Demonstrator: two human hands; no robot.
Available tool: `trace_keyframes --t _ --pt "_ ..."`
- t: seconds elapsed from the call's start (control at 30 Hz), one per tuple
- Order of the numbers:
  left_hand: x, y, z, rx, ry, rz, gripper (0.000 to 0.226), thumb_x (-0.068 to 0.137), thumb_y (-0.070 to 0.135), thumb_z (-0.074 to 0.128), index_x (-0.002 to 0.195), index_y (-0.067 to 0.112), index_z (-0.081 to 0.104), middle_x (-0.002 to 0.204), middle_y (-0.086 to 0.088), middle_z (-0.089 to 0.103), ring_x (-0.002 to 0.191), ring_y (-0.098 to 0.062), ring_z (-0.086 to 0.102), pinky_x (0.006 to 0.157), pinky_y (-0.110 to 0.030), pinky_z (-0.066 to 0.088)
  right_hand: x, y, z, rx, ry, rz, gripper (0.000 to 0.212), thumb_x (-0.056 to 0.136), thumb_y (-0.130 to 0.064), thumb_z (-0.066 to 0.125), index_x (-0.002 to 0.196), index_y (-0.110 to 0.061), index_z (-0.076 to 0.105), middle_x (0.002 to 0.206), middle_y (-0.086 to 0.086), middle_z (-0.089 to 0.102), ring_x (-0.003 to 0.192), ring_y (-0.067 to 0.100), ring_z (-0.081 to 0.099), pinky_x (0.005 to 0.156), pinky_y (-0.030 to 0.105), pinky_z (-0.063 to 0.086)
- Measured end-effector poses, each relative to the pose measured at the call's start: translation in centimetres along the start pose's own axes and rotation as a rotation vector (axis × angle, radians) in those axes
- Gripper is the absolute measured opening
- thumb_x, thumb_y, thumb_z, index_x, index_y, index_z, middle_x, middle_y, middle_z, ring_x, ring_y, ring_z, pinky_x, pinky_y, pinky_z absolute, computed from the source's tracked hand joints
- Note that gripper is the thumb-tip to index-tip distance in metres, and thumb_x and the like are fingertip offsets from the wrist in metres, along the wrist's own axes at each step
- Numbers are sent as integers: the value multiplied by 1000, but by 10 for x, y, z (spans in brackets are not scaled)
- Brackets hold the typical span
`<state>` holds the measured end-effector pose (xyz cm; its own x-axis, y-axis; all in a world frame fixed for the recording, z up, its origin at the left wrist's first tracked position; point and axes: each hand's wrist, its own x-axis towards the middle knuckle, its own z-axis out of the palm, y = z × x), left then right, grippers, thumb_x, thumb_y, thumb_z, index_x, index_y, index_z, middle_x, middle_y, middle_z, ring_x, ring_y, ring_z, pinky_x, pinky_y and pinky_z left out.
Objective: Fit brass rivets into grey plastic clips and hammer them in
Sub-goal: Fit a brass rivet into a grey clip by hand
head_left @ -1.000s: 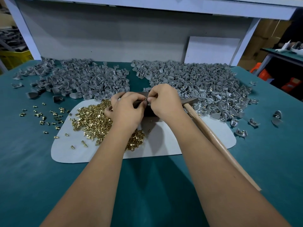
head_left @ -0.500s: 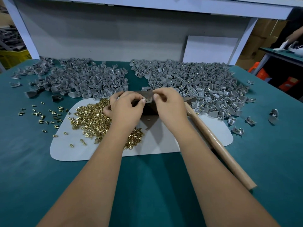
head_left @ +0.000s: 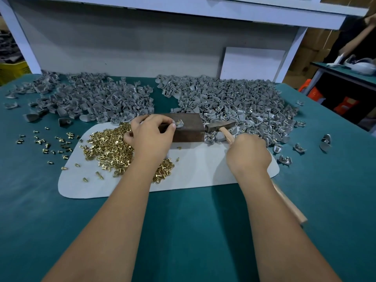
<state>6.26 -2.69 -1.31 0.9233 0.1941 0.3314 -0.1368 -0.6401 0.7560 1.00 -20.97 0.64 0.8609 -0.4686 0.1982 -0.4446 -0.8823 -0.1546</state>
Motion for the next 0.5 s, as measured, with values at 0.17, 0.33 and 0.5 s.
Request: trace_keyframes --t 0.17,0.33,0.5 --pt "-2 2 3 65 24 18 9 93 41 57 90 37 65 115 23 59 131 -18 27 102 -50 15 0 -6 -3 88 72 20 25 91 -11 52 113 0 46 104 14 64 94 32 62 60 31 38" --pt "0 2 3 49 37 0 10 92 42 57 85 40 64 113 24 60 132 -18 27 106 -51 14 -7 -12 -18 205 351 -68 25 91 -17 58 113 -16 46 82 5 63 63 26 43 48 28 21" --pt "0 1 4 46 64 4 8 89 43 63 84 40 68 109 26 62 131 -16 29 105 -52 15 -32 -33 -21 294 455 -387 55 90 -14 57 139 -36 44 94 2 63 69 24 52 56 28 28"
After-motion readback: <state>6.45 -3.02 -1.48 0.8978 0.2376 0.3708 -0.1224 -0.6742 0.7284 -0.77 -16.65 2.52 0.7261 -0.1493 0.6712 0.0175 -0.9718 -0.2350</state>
